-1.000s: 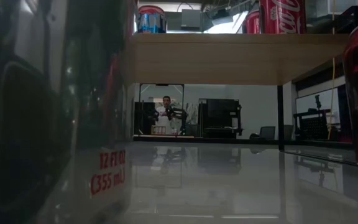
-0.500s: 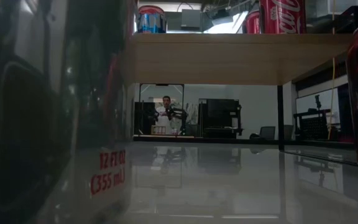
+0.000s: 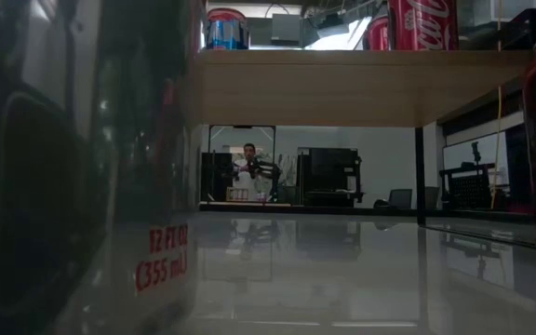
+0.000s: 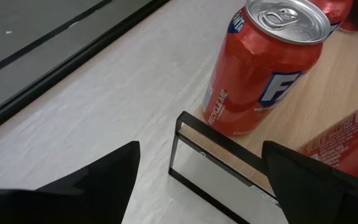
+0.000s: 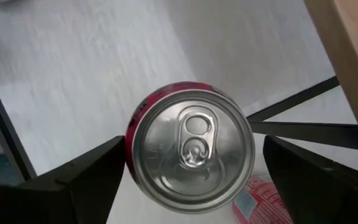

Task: Place canned beverage on shelf
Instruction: Put the red black soda can on the shelf

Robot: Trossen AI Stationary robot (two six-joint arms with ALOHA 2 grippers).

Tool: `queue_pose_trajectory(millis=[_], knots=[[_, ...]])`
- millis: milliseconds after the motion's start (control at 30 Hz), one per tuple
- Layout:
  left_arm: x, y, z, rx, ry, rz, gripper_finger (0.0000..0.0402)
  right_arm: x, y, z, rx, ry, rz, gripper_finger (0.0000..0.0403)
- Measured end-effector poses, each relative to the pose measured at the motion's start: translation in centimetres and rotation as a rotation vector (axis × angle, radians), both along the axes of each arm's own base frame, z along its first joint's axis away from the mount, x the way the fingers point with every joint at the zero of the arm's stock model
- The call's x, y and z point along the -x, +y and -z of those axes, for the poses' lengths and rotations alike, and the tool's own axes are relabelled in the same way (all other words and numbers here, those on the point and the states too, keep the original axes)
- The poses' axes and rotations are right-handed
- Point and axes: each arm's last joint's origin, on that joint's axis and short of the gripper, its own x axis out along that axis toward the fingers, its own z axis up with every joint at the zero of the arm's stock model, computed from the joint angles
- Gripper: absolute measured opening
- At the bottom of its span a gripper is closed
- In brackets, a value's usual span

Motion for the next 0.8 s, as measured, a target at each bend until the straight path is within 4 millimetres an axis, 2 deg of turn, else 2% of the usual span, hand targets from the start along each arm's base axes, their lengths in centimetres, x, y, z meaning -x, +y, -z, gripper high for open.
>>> queue_pose_trajectory(millis=[233, 533, 800], knots=[[0.0, 0.0, 0.0, 0.000, 0.000, 0.001, 0.0328, 0.0, 0.0, -0.2, 0.009, 0.003, -0.035, 0.0365], [0.0, 0.0, 0.0, 0.000, 0.000, 0.000, 0.0328, -0.4, 0.4, -1.9, 0.000, -0.033, -0.110, 0.0364], [0.0, 0.0, 0.0, 0.000, 0.000, 0.000, 0.0328, -0.4, 0.4, -1.9, 0.075, -0.009, -0.315, 0.0364]])
